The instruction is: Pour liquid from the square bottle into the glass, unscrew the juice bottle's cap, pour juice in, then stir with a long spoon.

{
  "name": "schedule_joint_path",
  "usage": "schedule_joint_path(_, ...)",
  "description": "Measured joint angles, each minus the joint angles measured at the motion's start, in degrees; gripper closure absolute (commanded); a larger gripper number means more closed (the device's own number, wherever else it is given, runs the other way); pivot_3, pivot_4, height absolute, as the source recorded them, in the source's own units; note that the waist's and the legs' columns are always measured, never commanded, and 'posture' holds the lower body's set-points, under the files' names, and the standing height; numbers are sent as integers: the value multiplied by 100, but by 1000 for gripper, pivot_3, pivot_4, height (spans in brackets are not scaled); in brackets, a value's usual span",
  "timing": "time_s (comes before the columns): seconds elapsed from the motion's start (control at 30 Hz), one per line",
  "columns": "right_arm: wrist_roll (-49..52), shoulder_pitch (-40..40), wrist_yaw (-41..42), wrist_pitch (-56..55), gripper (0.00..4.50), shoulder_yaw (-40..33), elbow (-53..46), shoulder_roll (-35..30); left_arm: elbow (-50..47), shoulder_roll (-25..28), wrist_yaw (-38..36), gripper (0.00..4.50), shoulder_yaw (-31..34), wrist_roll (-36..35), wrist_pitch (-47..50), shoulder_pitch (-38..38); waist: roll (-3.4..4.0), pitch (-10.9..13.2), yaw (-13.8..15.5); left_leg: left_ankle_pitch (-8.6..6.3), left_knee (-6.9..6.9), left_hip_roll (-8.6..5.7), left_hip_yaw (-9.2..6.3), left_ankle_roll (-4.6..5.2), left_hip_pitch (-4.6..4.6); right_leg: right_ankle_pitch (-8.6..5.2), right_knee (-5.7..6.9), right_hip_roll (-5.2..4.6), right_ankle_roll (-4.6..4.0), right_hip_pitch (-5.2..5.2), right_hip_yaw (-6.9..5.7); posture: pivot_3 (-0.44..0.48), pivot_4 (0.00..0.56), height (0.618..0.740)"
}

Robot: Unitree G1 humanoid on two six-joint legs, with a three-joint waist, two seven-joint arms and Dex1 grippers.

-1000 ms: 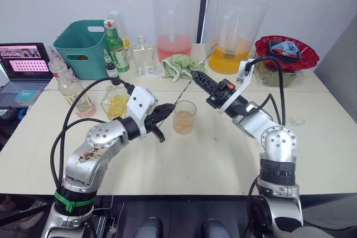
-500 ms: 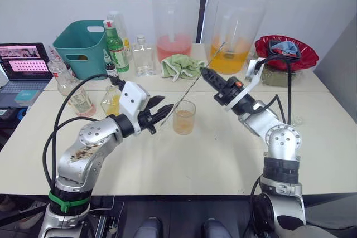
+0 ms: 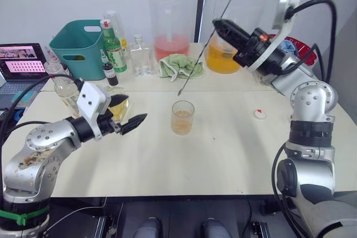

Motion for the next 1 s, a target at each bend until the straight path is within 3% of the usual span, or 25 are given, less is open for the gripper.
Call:
schedule_joint_path(0.23,-1060,136,742,-528,4500,742,39,-73,-259,-44,59,65,14,-19,-227,533,0,0,23,0,0,0,-9,0,-1,0,-1,-2,0,-2,2,0,150,740)
schedule_joint_path(0.6,-2140,233,1181,-1479,4500,1233,151,146,-471,-63,317,65,29,-20,-165,965,0,0,30,0,0,0,-10,-1,0,1,2,-3,-1,-7,3,0,150,740)
schedule_joint_path(1.0,-2353,337,1439,-1905,4500,1233,571,592,-673,-329,593,65,89,-245,-126,1024,0,0,65,0,0,0,-10,-2,0,2,4,-4,-3,-9,3,0,150,740)
